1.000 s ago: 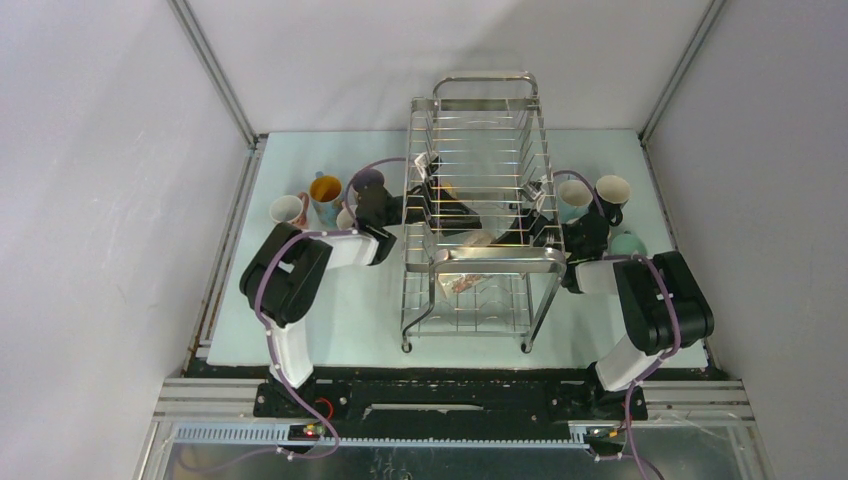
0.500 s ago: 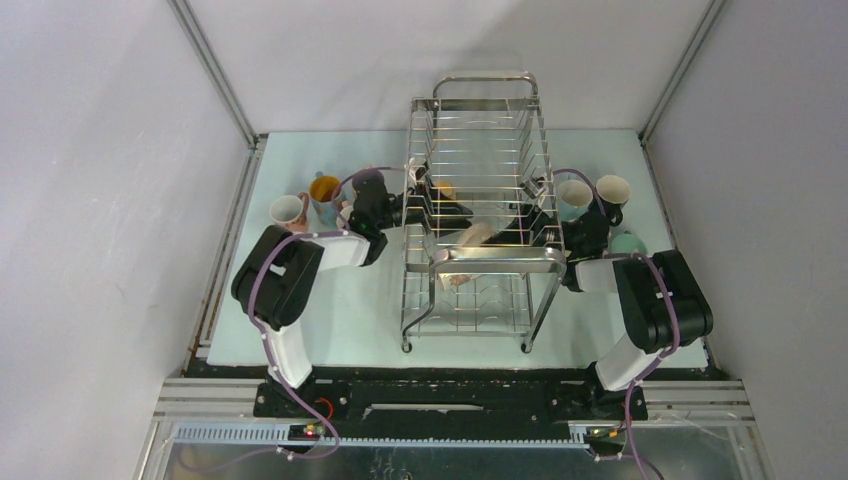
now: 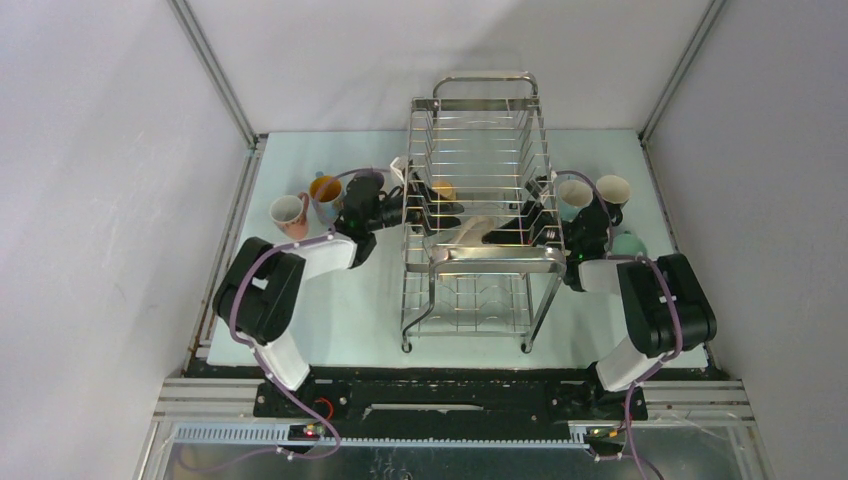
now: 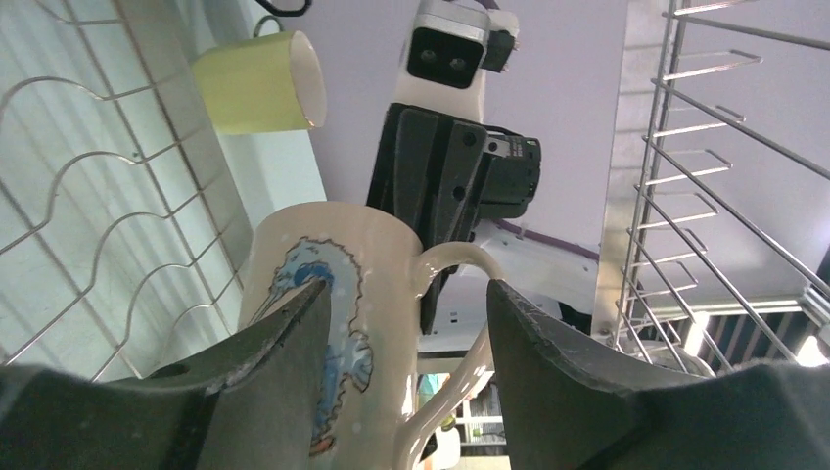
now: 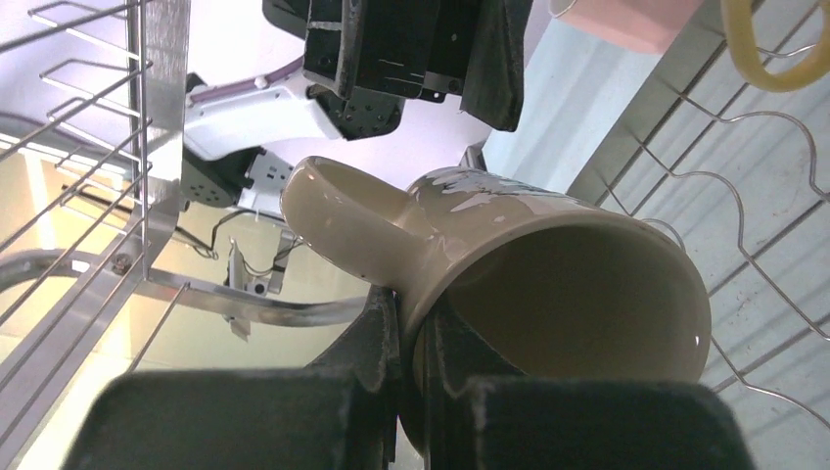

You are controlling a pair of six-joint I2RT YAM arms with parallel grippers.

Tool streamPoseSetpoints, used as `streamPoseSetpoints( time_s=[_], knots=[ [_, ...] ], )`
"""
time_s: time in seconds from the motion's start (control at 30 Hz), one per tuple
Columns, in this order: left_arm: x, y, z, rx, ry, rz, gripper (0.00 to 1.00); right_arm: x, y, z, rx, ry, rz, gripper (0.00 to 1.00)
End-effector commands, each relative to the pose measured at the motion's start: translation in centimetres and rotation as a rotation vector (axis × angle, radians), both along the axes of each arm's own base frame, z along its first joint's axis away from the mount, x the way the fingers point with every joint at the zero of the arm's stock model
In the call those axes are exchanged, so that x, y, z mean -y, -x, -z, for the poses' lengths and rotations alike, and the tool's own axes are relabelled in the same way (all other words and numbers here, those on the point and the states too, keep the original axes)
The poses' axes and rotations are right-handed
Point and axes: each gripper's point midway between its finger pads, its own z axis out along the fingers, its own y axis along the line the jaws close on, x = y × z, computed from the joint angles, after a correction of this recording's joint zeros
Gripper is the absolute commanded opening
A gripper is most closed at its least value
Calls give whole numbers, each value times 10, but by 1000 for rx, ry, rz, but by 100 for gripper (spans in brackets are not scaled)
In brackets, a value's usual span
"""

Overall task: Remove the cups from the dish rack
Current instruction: Unload the cup from the dish rack.

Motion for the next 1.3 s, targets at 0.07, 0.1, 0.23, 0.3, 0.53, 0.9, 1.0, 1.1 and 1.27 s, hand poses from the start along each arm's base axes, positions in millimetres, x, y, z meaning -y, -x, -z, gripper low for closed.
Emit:
streamPoseSetpoints(
  time_s=[0.07,0.1,0.23,0.3,0.53,0.9,1.0,1.1,1.27],
  knots=[
    [-15,-2,-7,31,-36,-78,63,4,-12,-39,117,-2,104,0],
    [-15,-1,-9,32,-36,-80,63,5,-12,-39,114,2,109,0],
    [-17,0,-12,35,-40,-85,64,11,-14,-45,109,2,137,0],
    [-18,0,-11,28,-51,-92,64,15,-16,-46,104,11,159,0],
    [-21,4,-9,20,-75,-104,67,33,-19,-51,94,52,238,0],
    [-36,15,-6,41,-172,-161,76,55,-16,-60,76,81,323,0],
    [-43,19,-2,38,-213,-182,78,61,-17,-59,66,112,358,0],
    [-51,21,2,31,-248,-205,81,68,-16,-61,63,136,399,0],
    [-69,26,12,36,-345,-259,93,74,-15,-62,40,199,455,0]
  ],
)
